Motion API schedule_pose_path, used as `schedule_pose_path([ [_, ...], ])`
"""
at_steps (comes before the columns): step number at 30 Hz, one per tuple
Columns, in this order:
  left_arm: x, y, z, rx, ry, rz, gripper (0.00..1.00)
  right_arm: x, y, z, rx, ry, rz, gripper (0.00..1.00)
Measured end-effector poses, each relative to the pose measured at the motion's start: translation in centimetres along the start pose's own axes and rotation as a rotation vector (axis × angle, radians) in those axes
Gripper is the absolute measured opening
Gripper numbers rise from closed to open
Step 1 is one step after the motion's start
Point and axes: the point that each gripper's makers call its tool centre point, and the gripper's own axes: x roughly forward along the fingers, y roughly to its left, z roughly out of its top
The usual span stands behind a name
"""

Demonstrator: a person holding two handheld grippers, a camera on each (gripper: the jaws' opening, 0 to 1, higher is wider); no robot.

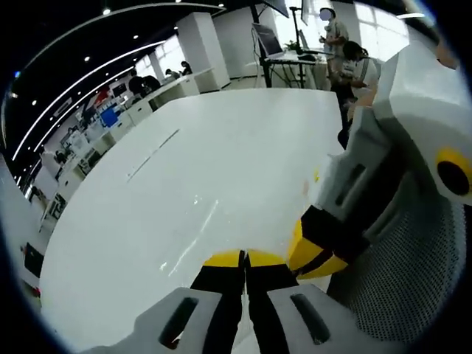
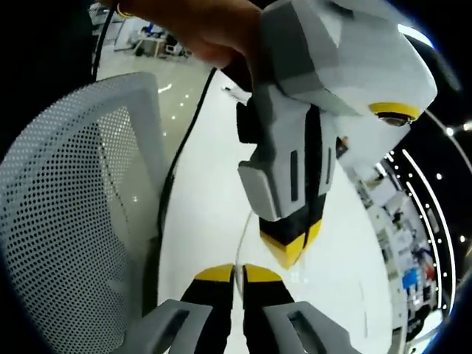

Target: Open the resealable bag by pulling the two sides of the seal apart until the entire bag opening is separated and visibly accessible.

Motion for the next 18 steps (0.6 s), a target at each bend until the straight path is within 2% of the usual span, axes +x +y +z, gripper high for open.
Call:
schedule_pose_path([
  [10, -0.7, 1.7, 2.6, 0.039, -0.079, 0.096, 0.0, 0.1, 0.6, -0.4, 0.055, 0.005, 0.021, 0.0],
  [18, -1.5, 3.0, 4.9, 0.063, -0.139, 0.165, 0.0, -0.1, 0.2, -0.6, 0.086, -0.005, 0.012, 0.0],
])
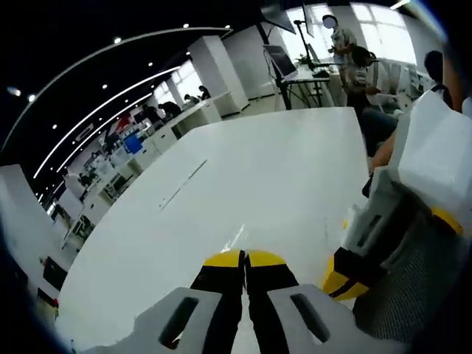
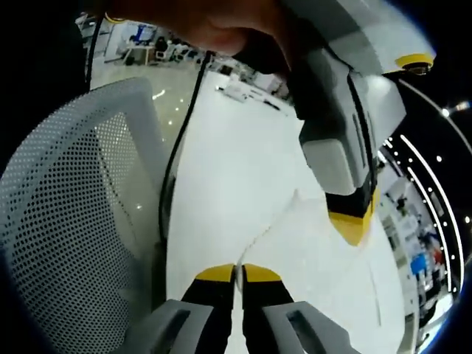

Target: Open the resealable bag by pulling the two sides of the seal apart until the entire bag opening is separated and visibly accessible.

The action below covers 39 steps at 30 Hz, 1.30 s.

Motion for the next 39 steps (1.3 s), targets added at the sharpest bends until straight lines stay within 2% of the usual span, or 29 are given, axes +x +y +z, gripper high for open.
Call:
schedule_pose_path([
  [3, -0.1, 0.4, 0.8, 0.014, -0.025, 0.023, 0.0, -0.1, -0.5, -0.1, 0.02, -0.002, -0.006, 0.0],
  [7, -0.5, 0.6, 2.4, 0.034, -0.088, 0.051, 0.0, -0.4, -1.4, -0.2, 0.032, -0.008, -0.021, 0.0],
  [12, -0.7, 0.7, 3.3, 0.069, -0.099, 0.077, 0.0, -0.6, -2.4, -0.7, 0.056, -0.008, -0.038, 0.0],
  [17, -0.7, 1.1, 3.3, 0.05, -0.097, 0.085, 0.0, -0.8, -2.6, -0.9, 0.076, -0.012, -0.045, 0.0],
  [22, -0.3, 0.8, 2.8, 0.053, -0.07, 0.076, 0.0, -0.7, -2.5, -1.3, 0.062, 0.002, -0.046, 0.0],
  [30, 0.4, -0.5, 0.7, 0.031, -0.02, 0.035, 0.0, -1.1, -2.9, -2.3, 0.077, 0.016, -0.052, 0.0],
  [39, 1.7, -1.8, -1.6, 0.02, 0.035, -0.014, 0.0, -1.2, -2.0, -2.4, 0.105, 0.013, -0.048, 0.03],
])
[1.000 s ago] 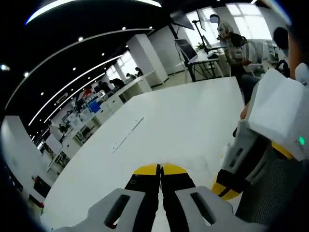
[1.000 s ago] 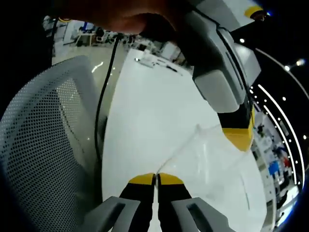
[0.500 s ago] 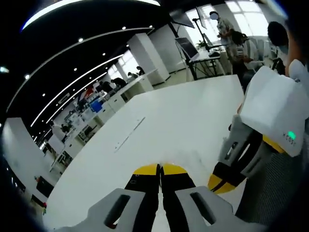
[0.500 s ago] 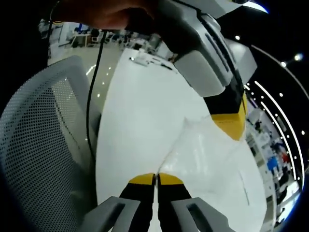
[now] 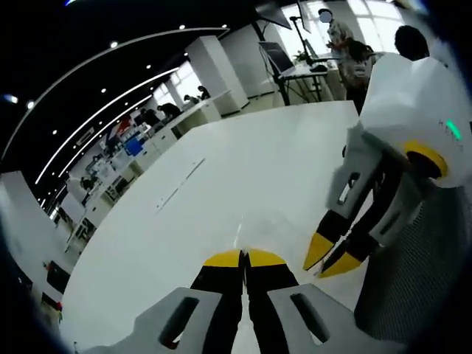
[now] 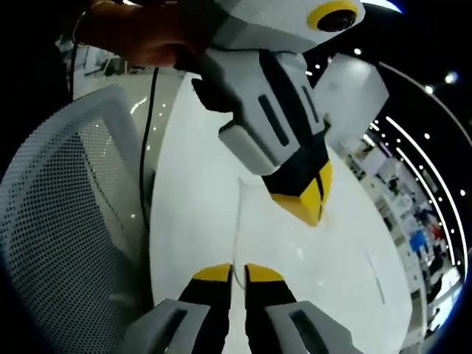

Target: Open the resealable bag by pulling the two sides of the seal apart until the entire bag opening is separated and visibly accessible.

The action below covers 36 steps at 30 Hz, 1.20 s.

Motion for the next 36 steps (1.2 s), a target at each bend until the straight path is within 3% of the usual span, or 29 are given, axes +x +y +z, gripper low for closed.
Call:
schedule_pose_path([
  [11, 0.9, -0.4, -1.4, -0.003, 0.044, -0.018, 0.0, -1.7, 0.0, -0.1, 0.072, -0.008, -0.032, 0.07],
  [18, 1.6, -0.6, -2.3, -0.02, 0.069, -0.023, 0.0, -3.6, -0.6, -1.9, 0.163, 0.024, -0.089, 0.11],
  [27, 3.1, 0.4, -3.1, -0.052, 0.09, -0.001, 0.0, -6.8, -1.9, -4.9, 0.338, 0.055, -0.183, 0.17],
  [36, 4.8, 2.8, -2.9, -0.09, 0.092, 0.045, 0.0, -10.4, -1.4, -7.3, 0.543, 0.053, -0.267, 0.3],
])
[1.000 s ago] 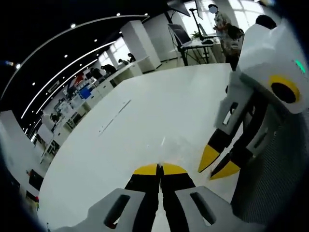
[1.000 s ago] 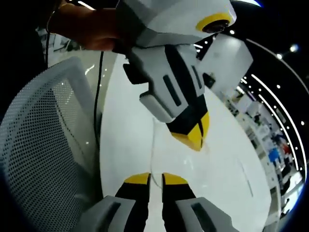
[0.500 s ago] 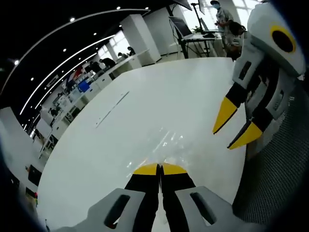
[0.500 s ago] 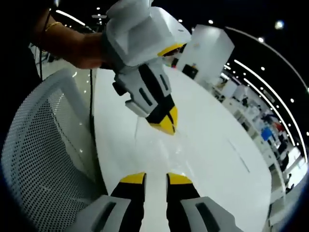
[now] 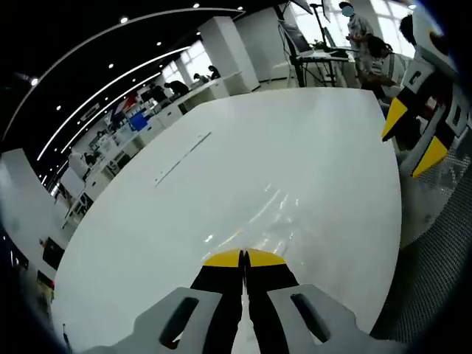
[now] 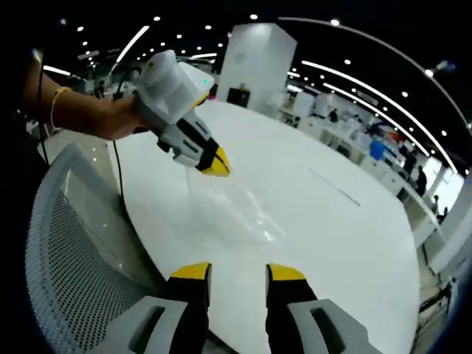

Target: Open the resealable bag by pulling the two sides of the seal apart until the entire bag opening is separated and visibly accessible.

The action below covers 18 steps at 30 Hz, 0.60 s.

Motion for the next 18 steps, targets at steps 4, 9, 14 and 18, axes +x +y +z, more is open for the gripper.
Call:
schedule_pose_path([
  [4, 0.9, 1.1, 0.4, -0.019, 0.003, 0.012, 0.0, -0.7, -0.2, -1.2, 0.047, 0.009, -0.03, 0.35],
  [9, 2.1, 2.4, 1.1, -0.005, 0.009, 0.031, 0.0, -1.3, -0.5, -1.7, 0.079, 0.003, -0.065, 0.36],
  [14, 3.3, 3.7, 1.9, -0.018, 0.015, 0.071, 0.0, -2.1, -1.2, -1.4, 0.158, -0.025, -0.12, 0.36],
  [18, 4.5, 4.5, 2.2, -0.037, 0.025, 0.082, 0.0, -3.1, -1.9, -2.0, 0.199, -0.029, -0.156, 0.38],
])
